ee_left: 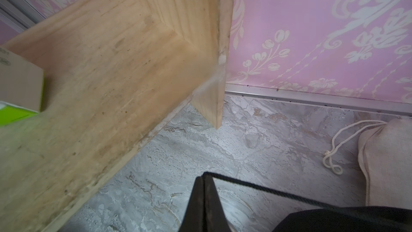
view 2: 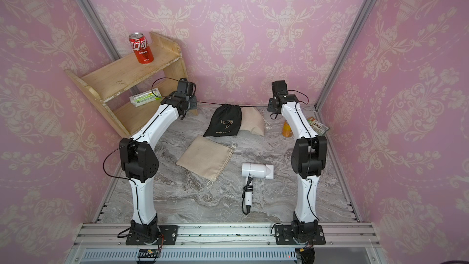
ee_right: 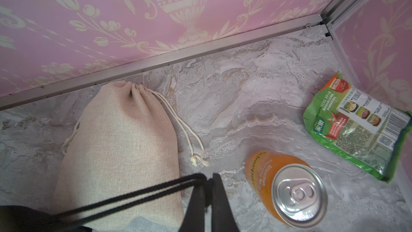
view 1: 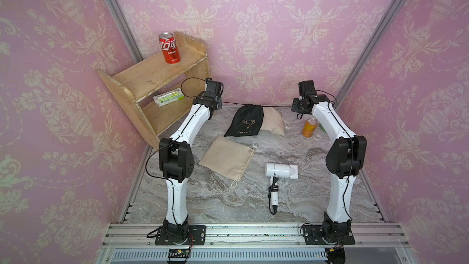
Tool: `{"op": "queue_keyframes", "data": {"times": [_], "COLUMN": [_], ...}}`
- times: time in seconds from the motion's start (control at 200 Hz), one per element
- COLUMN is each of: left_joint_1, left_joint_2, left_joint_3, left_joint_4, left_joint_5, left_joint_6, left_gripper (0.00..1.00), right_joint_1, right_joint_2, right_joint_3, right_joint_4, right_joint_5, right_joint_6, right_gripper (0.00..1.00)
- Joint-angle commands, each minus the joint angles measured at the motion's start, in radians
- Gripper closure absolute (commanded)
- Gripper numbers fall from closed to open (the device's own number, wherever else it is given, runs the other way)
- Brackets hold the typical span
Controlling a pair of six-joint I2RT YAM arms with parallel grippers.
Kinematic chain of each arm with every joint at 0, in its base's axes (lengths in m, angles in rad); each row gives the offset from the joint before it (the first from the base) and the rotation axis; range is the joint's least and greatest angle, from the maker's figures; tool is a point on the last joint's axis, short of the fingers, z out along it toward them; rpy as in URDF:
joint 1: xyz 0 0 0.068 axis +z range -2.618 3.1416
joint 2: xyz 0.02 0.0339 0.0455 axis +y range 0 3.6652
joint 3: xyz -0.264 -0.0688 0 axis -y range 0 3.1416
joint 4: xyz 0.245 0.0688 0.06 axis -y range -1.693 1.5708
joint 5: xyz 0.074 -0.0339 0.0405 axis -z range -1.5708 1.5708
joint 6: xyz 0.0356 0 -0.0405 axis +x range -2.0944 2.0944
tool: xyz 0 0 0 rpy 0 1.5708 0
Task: Pack away hair dryers
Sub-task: Pull the drawstrings on both sides of the drawstring bag, then place the drawstrings on both sides at the center of the board.
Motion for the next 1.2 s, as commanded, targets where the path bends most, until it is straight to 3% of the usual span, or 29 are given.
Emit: {"op": "queue_keyframes", "data": {"times": [0.0,0.57,0.766,1.061,1.196], "left_joint_1": [0.053,0.066,0.022,-0.037,-0.06], "left_joint_2": [-0.068,-0.056,0.037,0.279,0.3], "left_joint_3": [-0.024,-0.01,0.136,0.526,0.53], "left_joint_4": [0.004,0.014,-0.028,-0.199,-0.191], "left_joint_5": [-0.093,-0.081,-0.076,-0.095,-0.078], "left_joint_6": [0.013,-0.005,0.014,0.057,0.065], "left_gripper": [1.0,1.0,1.0,1.0,1.0], "right_joint_1": [-0.063,-0.095,-0.062,0.034,0.08], "right_joint_2": [-0.037,-0.027,0.026,0.145,0.186], "right_joint_3": [-0.017,0.003,0.108,0.268,0.3], "right_joint_4": [0.005,0.0,-0.047,-0.107,-0.105], "right_joint_5": [0.083,0.023,-0.014,-0.044,-0.081], "right_joint_6": [-0.007,0.01,-0.005,-0.039,-0.05], "right_gripper": [1.0,1.0,1.0,1.0,1.0]}}
